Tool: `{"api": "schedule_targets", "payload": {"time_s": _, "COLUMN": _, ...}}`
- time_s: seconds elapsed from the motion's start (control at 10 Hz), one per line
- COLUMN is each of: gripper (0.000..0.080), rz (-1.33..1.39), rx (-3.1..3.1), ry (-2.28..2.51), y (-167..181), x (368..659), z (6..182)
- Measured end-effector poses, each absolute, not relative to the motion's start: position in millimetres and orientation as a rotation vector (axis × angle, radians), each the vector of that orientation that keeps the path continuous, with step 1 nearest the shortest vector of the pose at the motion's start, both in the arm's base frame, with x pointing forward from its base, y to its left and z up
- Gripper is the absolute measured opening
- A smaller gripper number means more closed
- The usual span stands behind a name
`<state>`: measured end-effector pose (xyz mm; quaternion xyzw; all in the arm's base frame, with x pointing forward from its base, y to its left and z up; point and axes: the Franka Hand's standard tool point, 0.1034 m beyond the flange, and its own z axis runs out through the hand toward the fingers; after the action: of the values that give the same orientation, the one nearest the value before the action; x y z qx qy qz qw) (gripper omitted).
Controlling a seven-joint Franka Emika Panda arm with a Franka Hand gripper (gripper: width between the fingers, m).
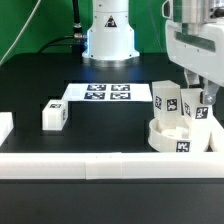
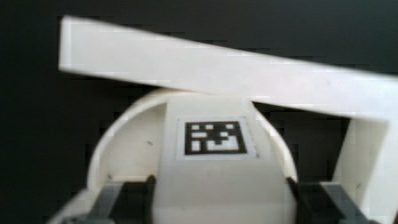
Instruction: Assemble stool
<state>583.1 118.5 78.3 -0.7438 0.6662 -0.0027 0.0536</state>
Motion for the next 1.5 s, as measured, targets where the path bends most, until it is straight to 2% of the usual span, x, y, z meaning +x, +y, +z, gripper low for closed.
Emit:
{"api": "schedule_targets", "payload": {"time_s": 0.4, "gripper": 0.0337, "rz": 0.032, "rx": -1.631, "ry": 2.483, "y": 122, "x": 581, "z": 78.2}}
{"api": "schedule_targets", "payload": {"time_s": 1.1, "gripper": 0.0346, "rz": 0.091, "rx": -1.461, "ry": 2.546, "y": 120, "x": 582, "z": 79.1}}
{"api": "schedule_targets", "payload": {"time_s": 1.2, "gripper": 0.0538, "rz": 0.088, "rx": -1.479, "ry": 2.522, "y": 119, "x": 585, "z": 85.2}}
{"api": "schedule_targets", "payload": {"time_s": 1.3, "gripper": 0.0538, "rz": 0.085, "rx": -1.507, "ry": 2.486, "y": 119, "x": 586, "z": 94.2}}
{"api": "schedule_targets", "payload": {"time_s": 1.4, "gripper": 0.0624, "rz": 0.080, "rx": -1.529, "ry": 2.448, "y": 120, "x": 588, "z": 104.4}}
{"api": "schedule_targets", "payload": {"time_s": 1.5, "gripper": 0.0645, "rz": 0.072, "rx": -1.510, "ry": 2.433, "y": 121, "x": 591, "z": 111.5}}
